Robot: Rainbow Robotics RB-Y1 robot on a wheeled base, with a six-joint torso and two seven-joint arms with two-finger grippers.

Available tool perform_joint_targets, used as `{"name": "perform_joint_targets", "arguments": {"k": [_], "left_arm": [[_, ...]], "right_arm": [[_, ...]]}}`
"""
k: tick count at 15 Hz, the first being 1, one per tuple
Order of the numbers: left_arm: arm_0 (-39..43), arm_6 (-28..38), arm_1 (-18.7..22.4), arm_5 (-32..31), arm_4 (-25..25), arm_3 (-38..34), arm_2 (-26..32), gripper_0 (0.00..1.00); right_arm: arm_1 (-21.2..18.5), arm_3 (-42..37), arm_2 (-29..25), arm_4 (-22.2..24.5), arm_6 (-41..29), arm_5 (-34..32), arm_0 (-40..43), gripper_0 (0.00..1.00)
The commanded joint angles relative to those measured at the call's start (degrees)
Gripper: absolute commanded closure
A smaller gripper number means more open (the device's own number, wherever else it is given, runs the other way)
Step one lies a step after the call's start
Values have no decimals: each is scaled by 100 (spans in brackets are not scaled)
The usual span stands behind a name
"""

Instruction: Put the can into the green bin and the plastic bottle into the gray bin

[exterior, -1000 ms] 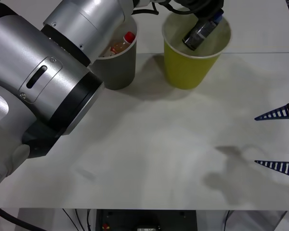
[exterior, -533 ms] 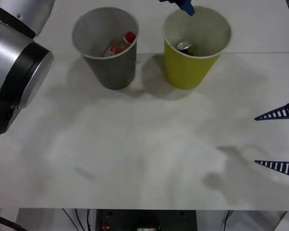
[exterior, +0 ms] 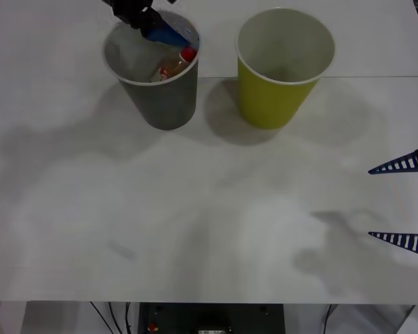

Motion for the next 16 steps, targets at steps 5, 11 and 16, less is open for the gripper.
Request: {"name": "perform_joint_targets", "arguments": {"k": [5, 11, 16], "left_arm": [[2148, -788, 828, -337, 345, -2219, 1317, 0], [3290, -2221, 1602, -337, 1136, -2219, 1810, 0], [4451, -2669, 1839, -337, 1663, -2324, 2363, 0]], "right_arm": [[0, 0, 0, 0, 0, 0, 0, 0], [0, 0, 0, 0, 0, 0, 0, 0], [0, 0, 0, 0, 0, 0, 0, 0]]}}
